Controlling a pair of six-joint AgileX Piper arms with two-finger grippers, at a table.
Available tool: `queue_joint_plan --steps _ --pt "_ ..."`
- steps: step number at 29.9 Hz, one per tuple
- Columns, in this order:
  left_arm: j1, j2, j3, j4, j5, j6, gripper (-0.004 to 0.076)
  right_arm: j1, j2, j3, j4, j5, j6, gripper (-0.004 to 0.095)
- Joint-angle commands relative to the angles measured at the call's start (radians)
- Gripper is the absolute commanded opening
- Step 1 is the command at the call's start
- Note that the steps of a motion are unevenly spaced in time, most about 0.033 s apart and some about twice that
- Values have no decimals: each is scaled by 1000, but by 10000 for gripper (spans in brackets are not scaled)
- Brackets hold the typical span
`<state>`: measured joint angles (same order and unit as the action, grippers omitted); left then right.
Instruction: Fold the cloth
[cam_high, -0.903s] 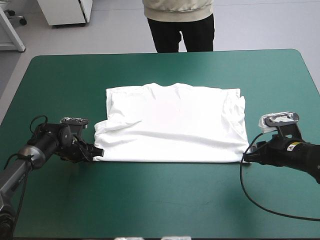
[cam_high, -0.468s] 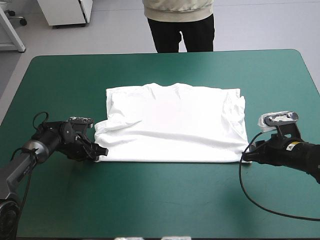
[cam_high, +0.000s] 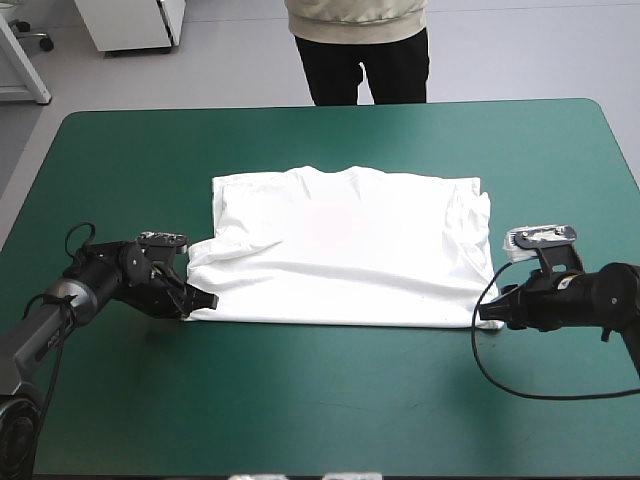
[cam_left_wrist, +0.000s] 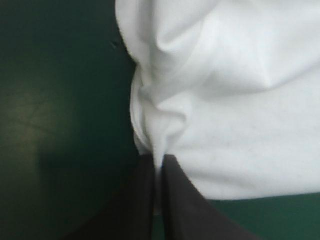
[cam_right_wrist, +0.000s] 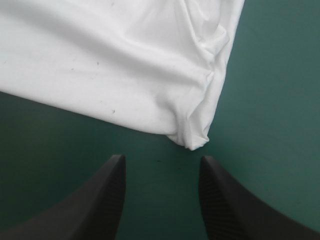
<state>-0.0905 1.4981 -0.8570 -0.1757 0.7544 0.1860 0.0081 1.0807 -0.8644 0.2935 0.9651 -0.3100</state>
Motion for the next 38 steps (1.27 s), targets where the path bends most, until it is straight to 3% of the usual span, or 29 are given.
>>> queue_joint_plan --steps 1,6,16,19,25,33,38 --pt "-8 -6 -7 -54 -14 5 -9 -7 63 -17 28 -20 -7 496" --pt "-8 -6 -7 -61 -6 24 -9 -7 160 -17 7 -105 7 496" --pt "-8 -6 -7 -61 -20 24 -9 -5 324 -17 -3 -103 7 464" --pt "-8 -6 -7 -57 -20 26 -9 -5 364 -17 4 -93 7 352" --pt "-8 -6 -7 -57 -18 47 -9 -5 392 -17 46 -90 -49 -16" --pt "-8 -33 -7 -50 -31 41 -9 -5 310 -17 20 -79 -41 -7" --pt "-8 -88 -7 -29 23 40 -9 -5 233 -16 13 -50 -41 -8"
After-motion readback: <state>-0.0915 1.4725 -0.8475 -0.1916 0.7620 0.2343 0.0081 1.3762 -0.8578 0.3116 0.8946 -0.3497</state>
